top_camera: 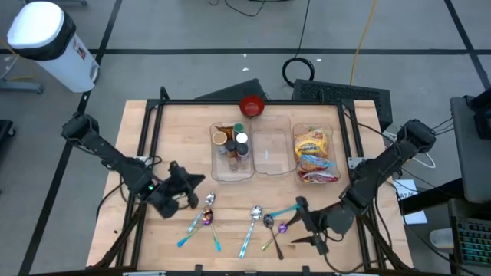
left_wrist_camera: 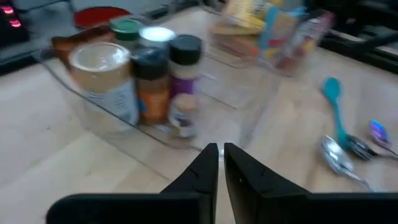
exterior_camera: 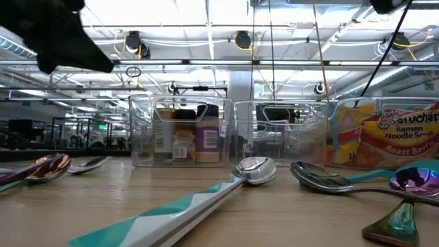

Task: Pick & Place Food Item
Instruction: Put the blue spoon into the middle transparent bin

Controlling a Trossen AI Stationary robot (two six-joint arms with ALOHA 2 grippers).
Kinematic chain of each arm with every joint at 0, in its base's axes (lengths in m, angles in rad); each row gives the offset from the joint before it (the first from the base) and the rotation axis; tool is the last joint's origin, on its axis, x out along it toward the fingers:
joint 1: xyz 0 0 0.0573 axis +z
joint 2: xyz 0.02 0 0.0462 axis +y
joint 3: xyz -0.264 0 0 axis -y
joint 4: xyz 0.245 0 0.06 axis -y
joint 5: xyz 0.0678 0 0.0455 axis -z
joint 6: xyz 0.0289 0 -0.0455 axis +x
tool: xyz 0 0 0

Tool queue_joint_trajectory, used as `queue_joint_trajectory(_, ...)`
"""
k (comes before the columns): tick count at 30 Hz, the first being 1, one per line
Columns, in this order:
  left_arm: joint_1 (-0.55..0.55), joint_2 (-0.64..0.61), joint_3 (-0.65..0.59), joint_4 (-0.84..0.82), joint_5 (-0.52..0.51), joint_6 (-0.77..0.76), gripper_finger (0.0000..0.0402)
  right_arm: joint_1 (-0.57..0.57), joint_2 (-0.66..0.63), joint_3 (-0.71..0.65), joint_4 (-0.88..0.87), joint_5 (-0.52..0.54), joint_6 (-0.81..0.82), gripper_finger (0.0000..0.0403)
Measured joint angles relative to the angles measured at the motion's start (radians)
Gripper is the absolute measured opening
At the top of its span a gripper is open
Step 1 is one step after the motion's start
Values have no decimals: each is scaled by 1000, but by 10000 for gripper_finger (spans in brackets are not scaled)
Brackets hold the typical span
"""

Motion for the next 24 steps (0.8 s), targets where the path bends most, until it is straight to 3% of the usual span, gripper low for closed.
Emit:
queue_joint_trajectory(6, -72, 2, -107, 198, 20, -9, 33, 26, 27, -90, -83, 1, 116, 238)
queue_joint_trajectory(12, -57, 1, -192, 309, 31, -64, 33, -8, 15, -127, -410, 45, 652, 238)
queue_joint_trajectory(15, -40, 1, -204, 306, 33, -100, 33, -18, 16, -154, -495, 53, 891, 238)
queue_joint_trajectory(24, -24, 1, -204, 310, 35, -102, 33, -66, 16, -242, -450, 26, 1058, 238)
